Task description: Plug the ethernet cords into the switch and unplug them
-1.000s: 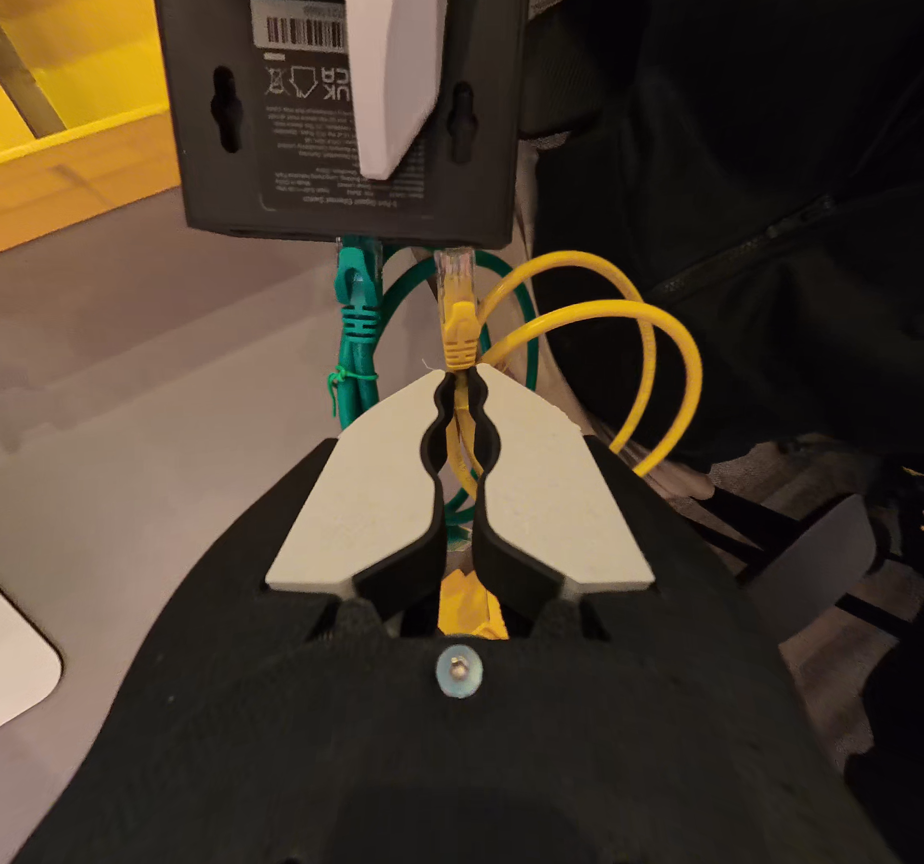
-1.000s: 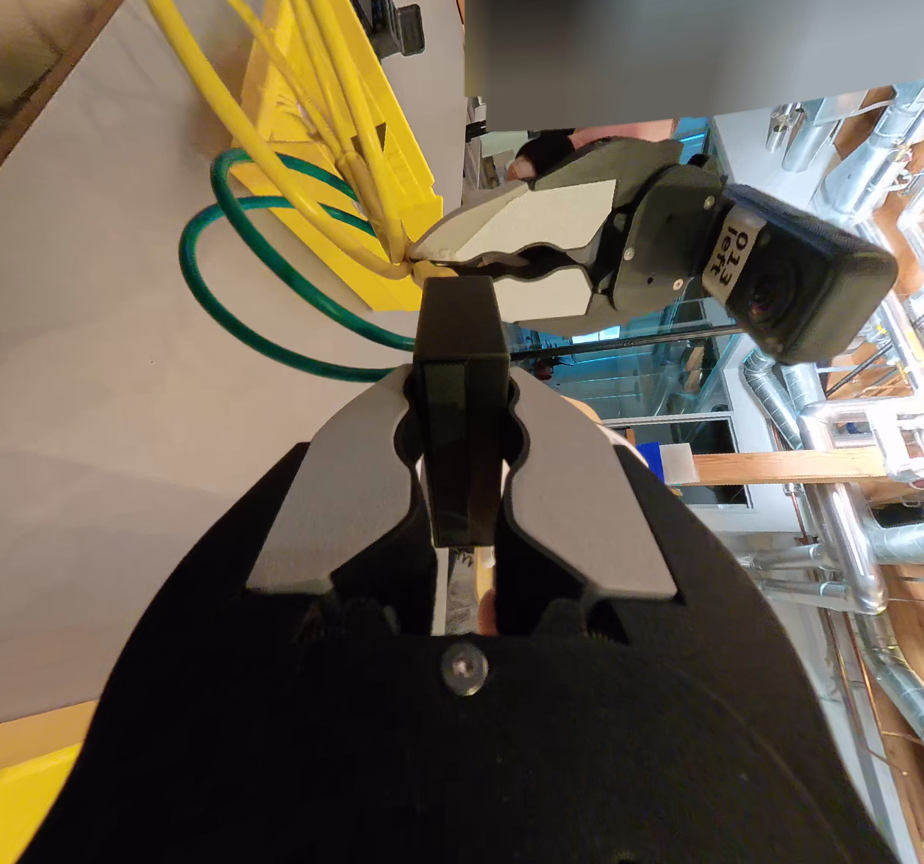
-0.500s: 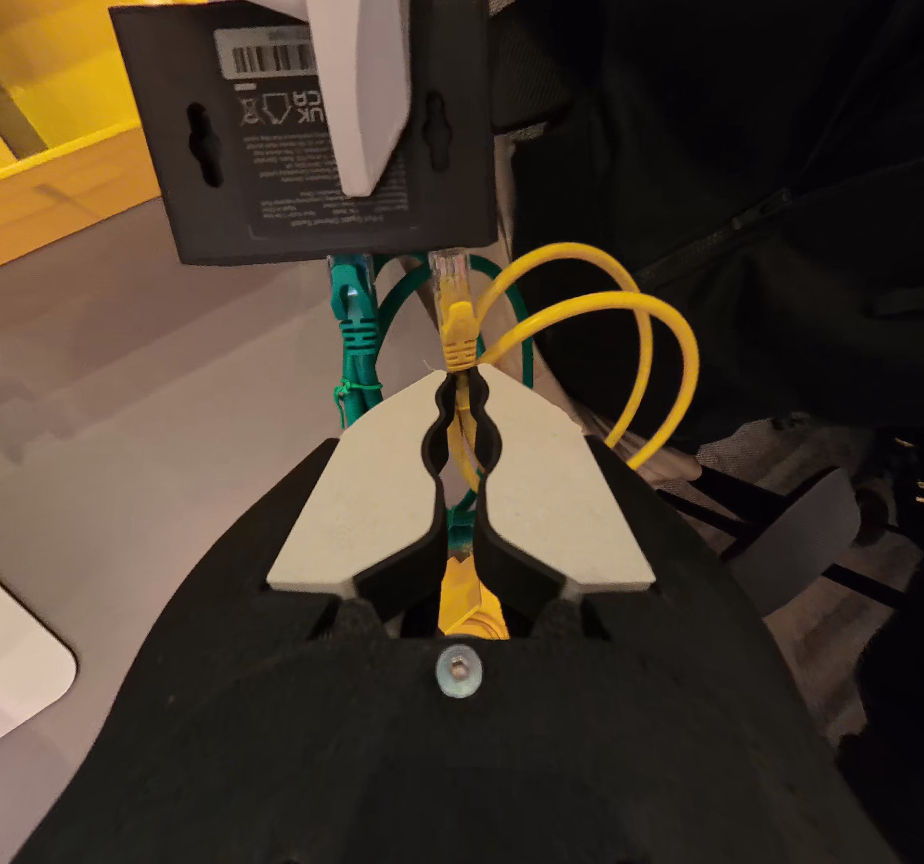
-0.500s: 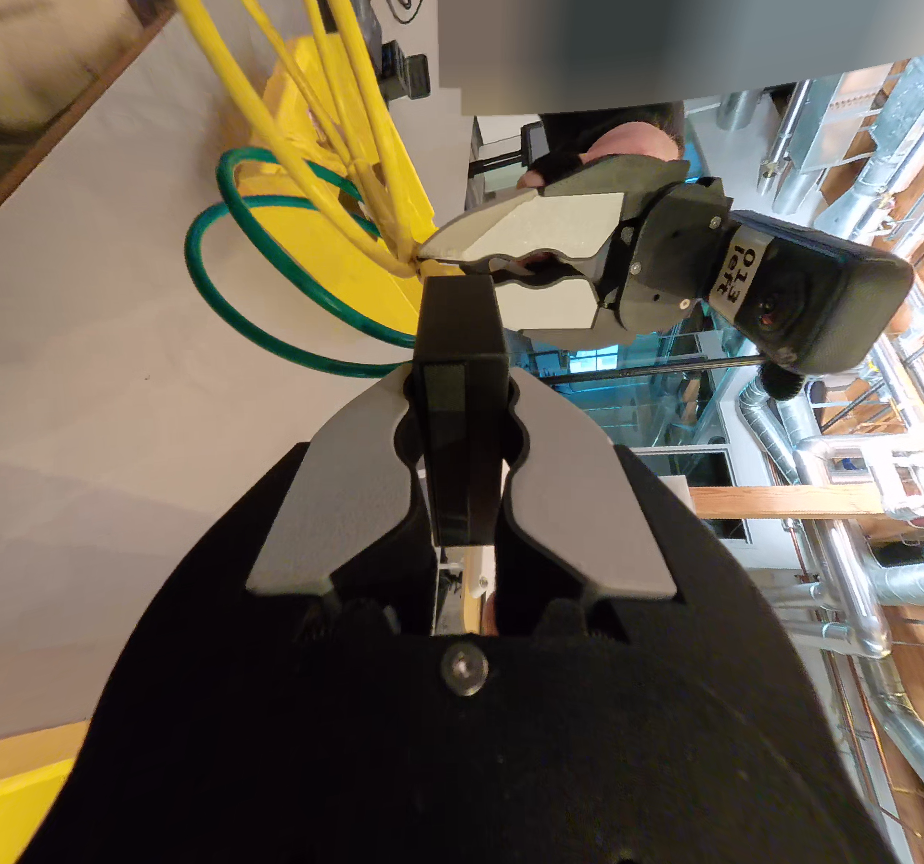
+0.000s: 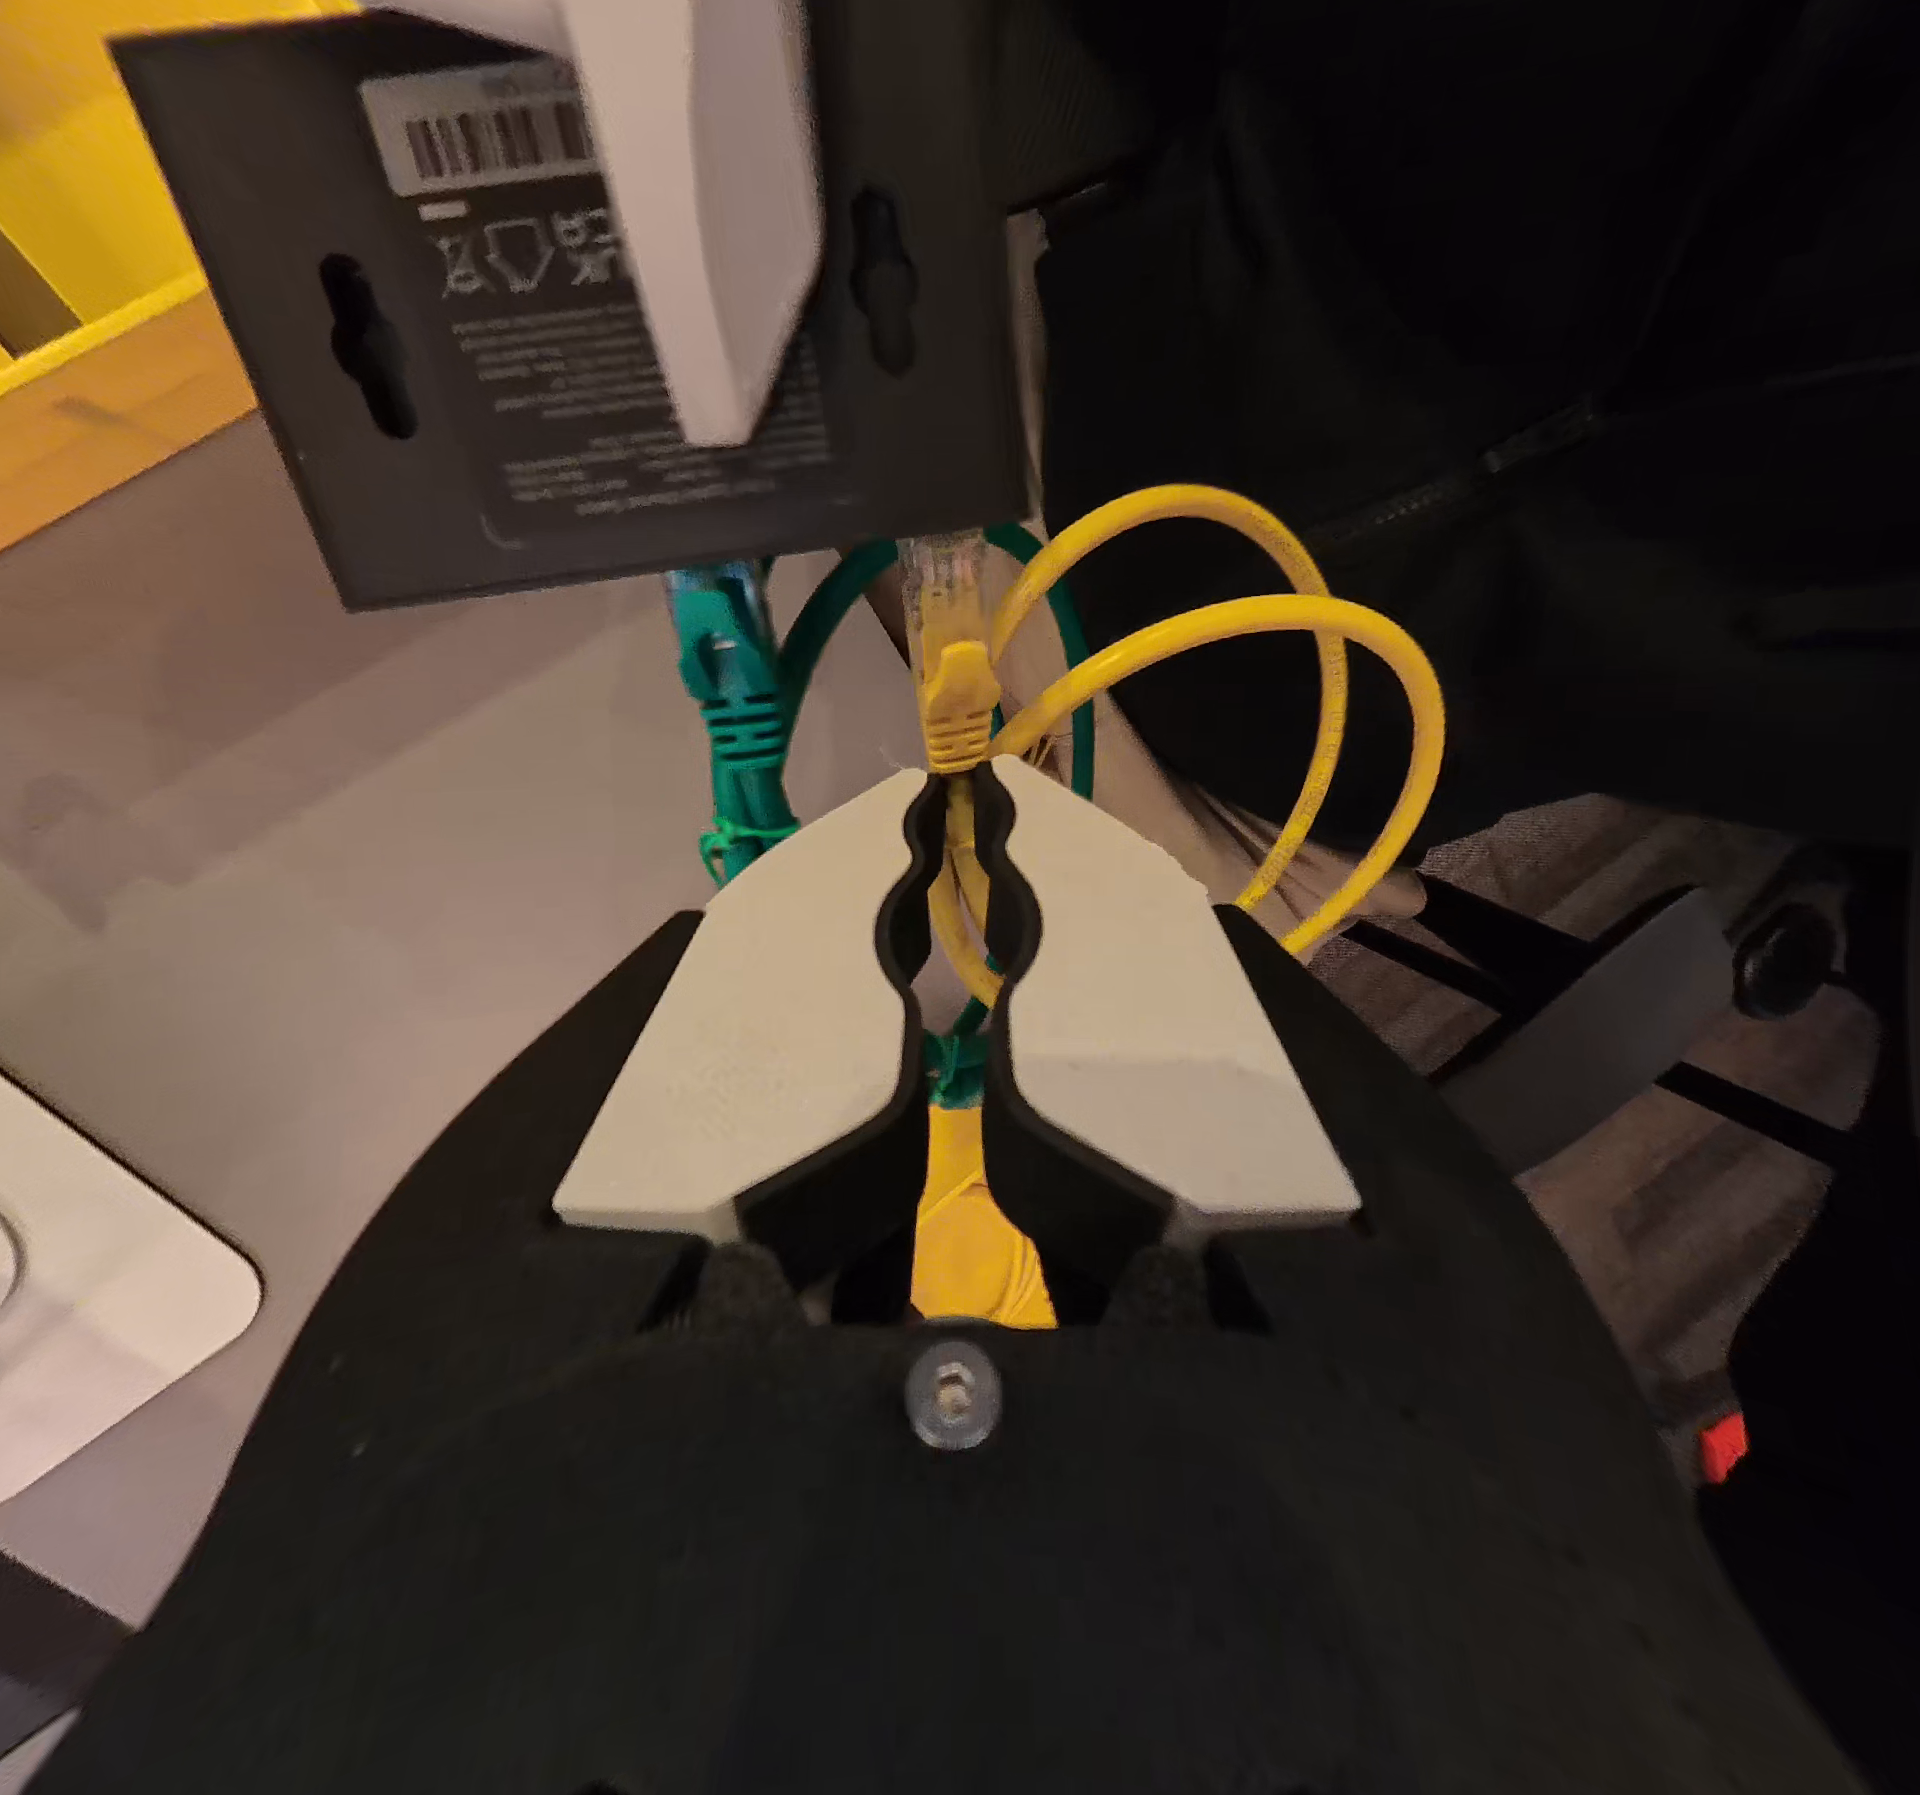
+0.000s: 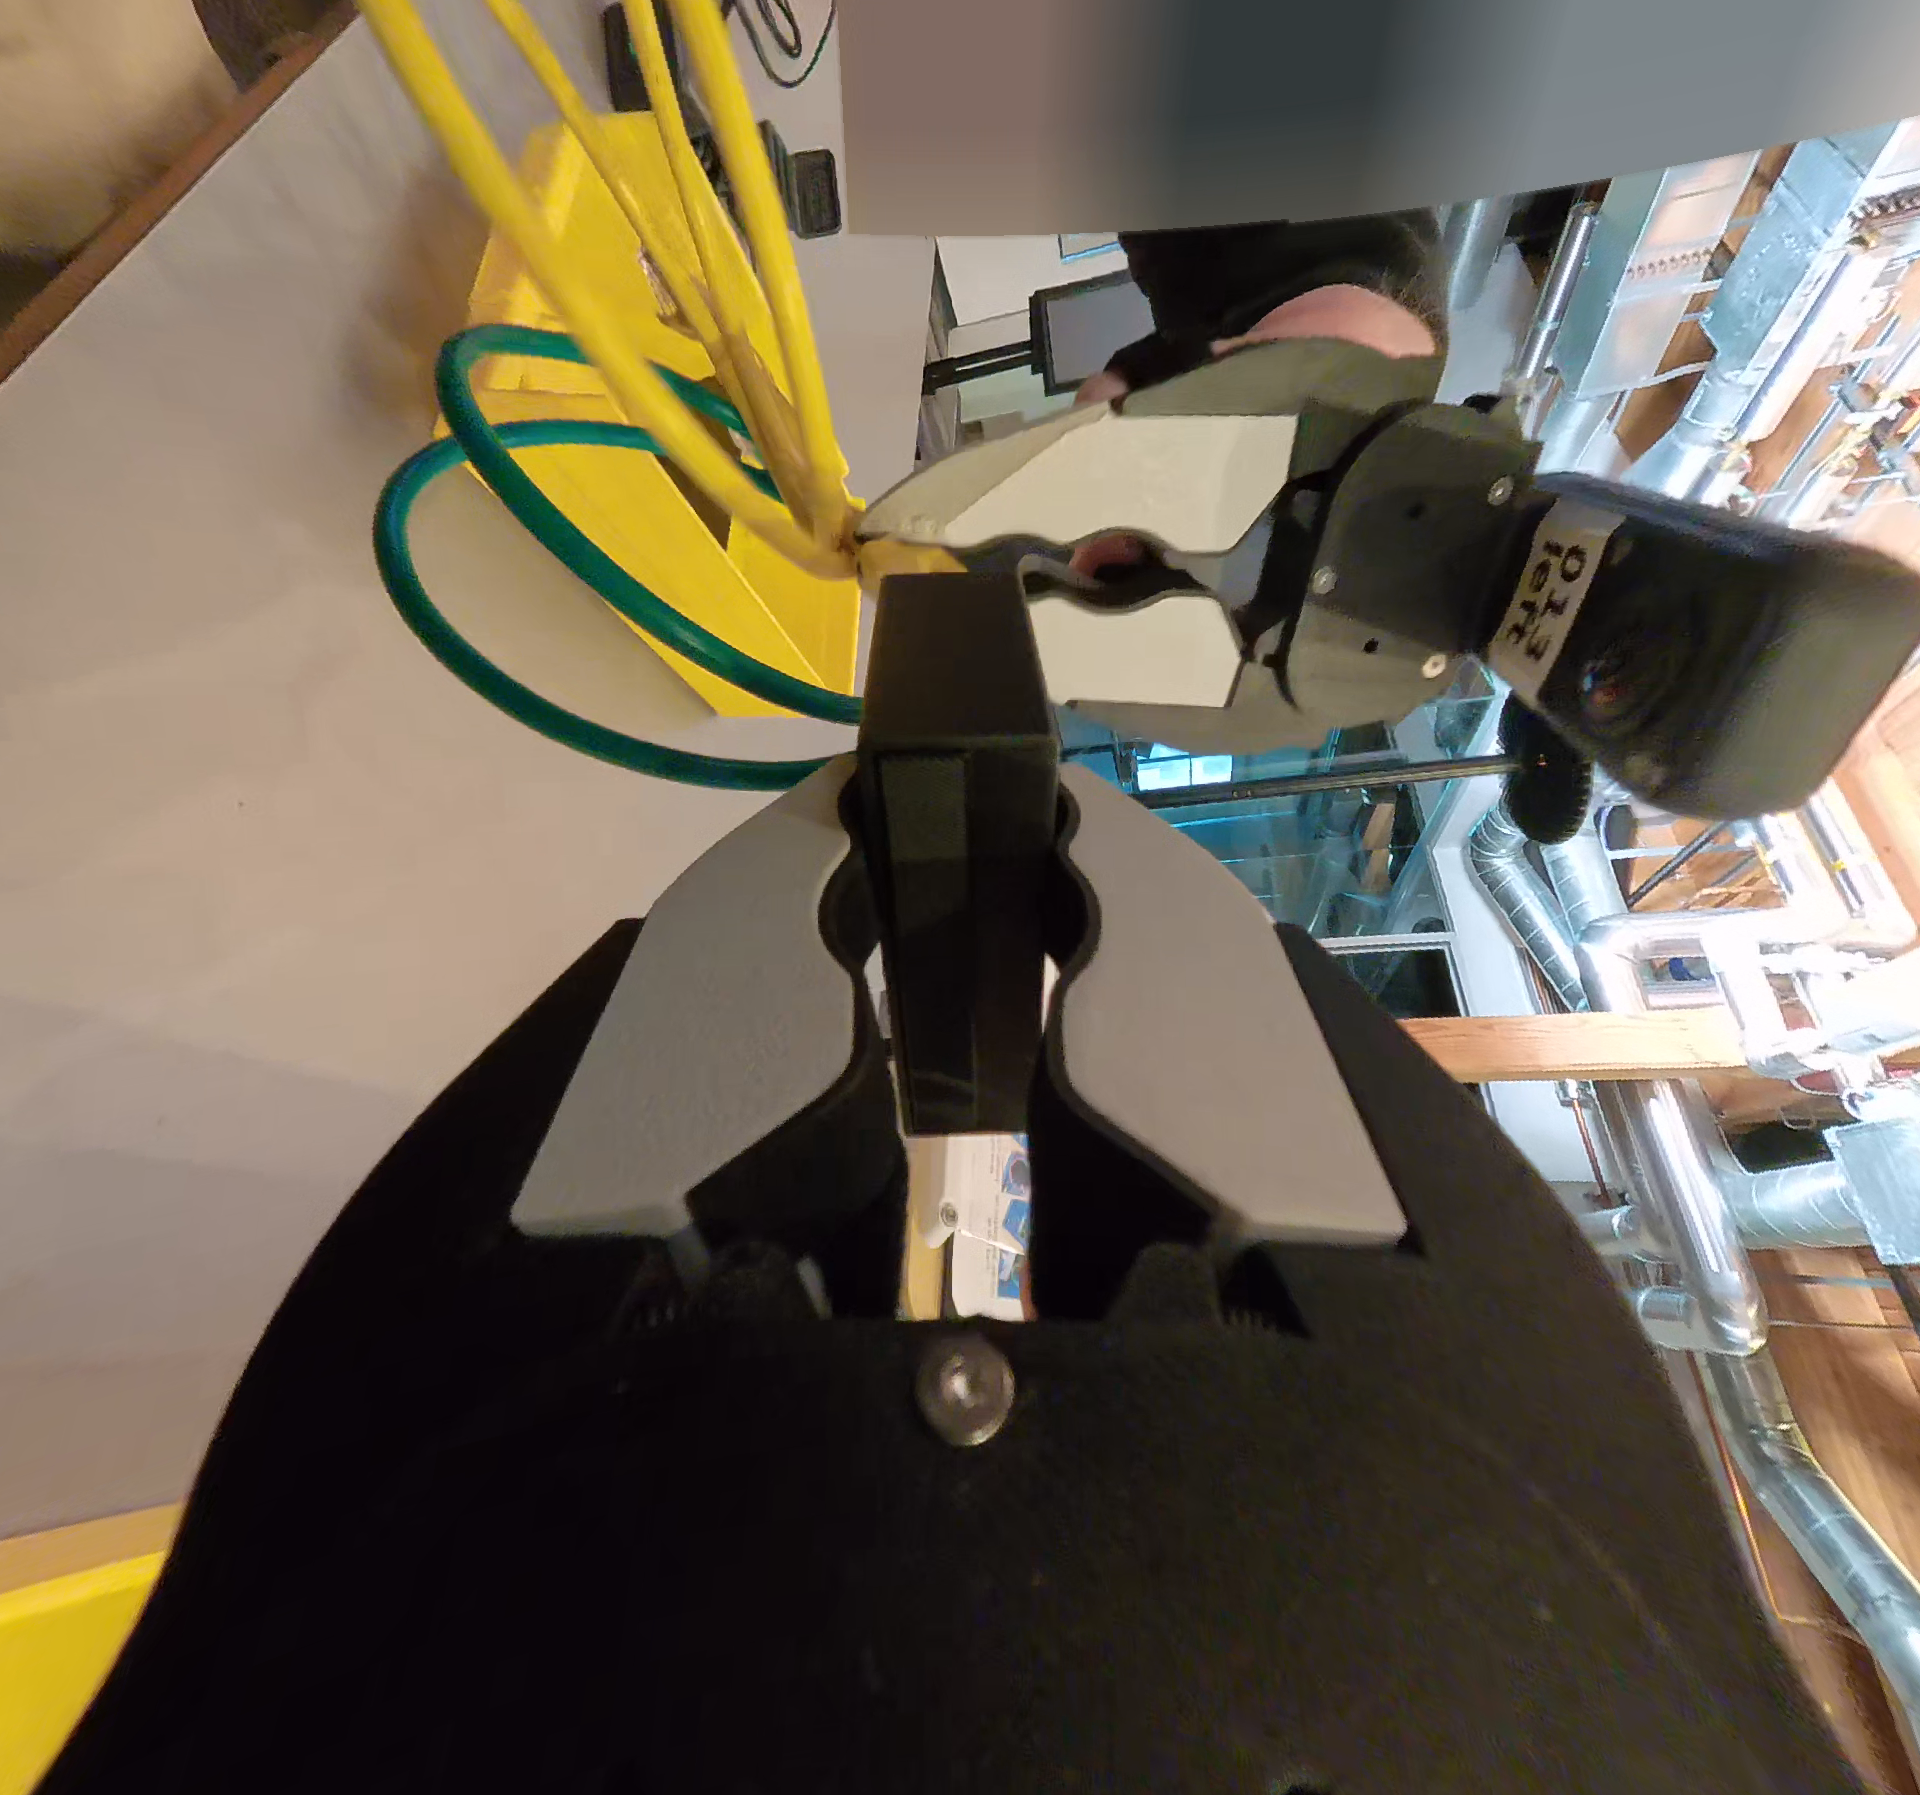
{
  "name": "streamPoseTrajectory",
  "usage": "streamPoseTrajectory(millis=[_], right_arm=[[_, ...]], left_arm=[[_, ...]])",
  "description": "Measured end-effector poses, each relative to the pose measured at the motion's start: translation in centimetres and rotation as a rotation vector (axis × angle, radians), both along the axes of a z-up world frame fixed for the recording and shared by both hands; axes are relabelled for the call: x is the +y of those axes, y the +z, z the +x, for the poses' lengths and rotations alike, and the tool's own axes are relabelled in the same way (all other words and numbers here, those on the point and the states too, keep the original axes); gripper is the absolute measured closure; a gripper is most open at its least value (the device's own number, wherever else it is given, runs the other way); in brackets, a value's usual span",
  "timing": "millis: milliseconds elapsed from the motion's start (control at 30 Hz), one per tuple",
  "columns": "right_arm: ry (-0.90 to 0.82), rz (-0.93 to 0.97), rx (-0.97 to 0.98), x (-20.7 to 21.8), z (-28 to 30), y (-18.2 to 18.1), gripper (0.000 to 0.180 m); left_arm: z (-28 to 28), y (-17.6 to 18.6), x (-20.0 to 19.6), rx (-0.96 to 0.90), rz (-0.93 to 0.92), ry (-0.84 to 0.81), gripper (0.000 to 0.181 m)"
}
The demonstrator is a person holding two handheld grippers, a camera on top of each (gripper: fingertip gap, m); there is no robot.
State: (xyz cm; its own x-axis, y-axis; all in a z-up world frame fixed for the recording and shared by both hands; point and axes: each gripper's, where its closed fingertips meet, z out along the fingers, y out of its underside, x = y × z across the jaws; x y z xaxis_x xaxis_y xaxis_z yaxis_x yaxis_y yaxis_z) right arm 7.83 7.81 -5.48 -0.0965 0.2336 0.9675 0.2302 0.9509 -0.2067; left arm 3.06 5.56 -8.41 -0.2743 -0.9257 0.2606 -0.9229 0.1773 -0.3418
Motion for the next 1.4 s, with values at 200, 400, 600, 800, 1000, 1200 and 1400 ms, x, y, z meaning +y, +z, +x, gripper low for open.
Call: streamPoseTrajectory(millis=[200, 400, 600, 800, 1000, 1200, 1400], right_arm=[[0.000, 0.020, -0.025, -0.2, 0.0, 0.1, 0.152], [-0.002, 0.027, -0.046, -0.1, -0.1, -0.4, 0.152], [0.007, 0.023, -0.072, -0.3, 0.0, -0.9, 0.152], [0.011, 0.011, -0.125, -0.5, -0.3, -1.8, 0.152], [-0.041, -0.002, -0.147, 0.4, 0.2, -2.3, 0.152], [-0.083, -0.032, -0.179, 1.4, 0.1, -3.4, 0.152], [-0.143, -0.025, -0.233, 2.9, -0.2, -4.5, 0.152]], left_arm=[[0.0, 0.0, 0.0, -0.021, -0.007, 0.002, 0.176], [-0.1, 0.0, 0.3, -0.021, -0.001, 0.007, 0.176], [0.0, -0.2, 0.2, -0.015, -0.004, -0.003, 0.176], [0.2, -1.0, -0.2, 0.021, -0.016, -0.014, 0.176], [0.8, -1.3, 0.6, -0.046, 0.041, 0.017, 0.177], [0.8, -2.2, 1.2, -0.121, 0.076, 0.058, 0.177], [0.9, -2.9, 0.8, -0.106, 0.073, 0.075, 0.178]])
